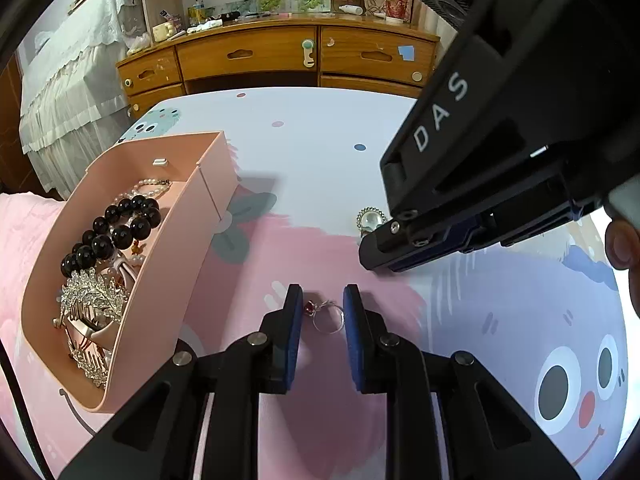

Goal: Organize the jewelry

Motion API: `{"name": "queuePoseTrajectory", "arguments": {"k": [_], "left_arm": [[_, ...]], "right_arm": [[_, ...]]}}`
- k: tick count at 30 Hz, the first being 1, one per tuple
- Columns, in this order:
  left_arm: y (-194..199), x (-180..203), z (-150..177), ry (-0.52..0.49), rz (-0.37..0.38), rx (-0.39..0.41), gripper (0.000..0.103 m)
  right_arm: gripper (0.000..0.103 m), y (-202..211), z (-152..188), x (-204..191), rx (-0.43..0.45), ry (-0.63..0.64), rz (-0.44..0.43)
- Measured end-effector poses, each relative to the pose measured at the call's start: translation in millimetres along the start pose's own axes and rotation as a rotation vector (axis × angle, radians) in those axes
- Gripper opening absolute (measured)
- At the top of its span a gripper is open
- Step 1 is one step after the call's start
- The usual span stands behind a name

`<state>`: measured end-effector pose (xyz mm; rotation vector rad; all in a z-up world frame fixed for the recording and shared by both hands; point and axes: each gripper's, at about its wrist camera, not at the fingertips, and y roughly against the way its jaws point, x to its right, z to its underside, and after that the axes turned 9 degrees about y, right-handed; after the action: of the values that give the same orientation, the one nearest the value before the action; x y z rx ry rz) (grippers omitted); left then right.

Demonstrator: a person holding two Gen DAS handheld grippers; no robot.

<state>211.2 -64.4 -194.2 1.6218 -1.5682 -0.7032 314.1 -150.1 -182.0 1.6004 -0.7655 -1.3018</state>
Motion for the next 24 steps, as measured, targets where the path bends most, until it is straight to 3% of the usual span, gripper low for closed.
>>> {"name": "queuePoseTrajectory", "arguments": {"k": [13,20,24], "left_arm": [[11,-17,5,0.042,-0.001,-0.038,0.018],[46,-42,12,0.046,0.074,-0.036,0.018],[64,-55,22,-0.015,0.104,-0.060,0.018]], "right_arm": [[0.011,24,14,-5,0.066,-0.024,-0.049],[0.011,41,27,-22,0.111,-0.049,-0.060],[0.011,42,36,-34,0.122,-0.071,-0.064]]}}
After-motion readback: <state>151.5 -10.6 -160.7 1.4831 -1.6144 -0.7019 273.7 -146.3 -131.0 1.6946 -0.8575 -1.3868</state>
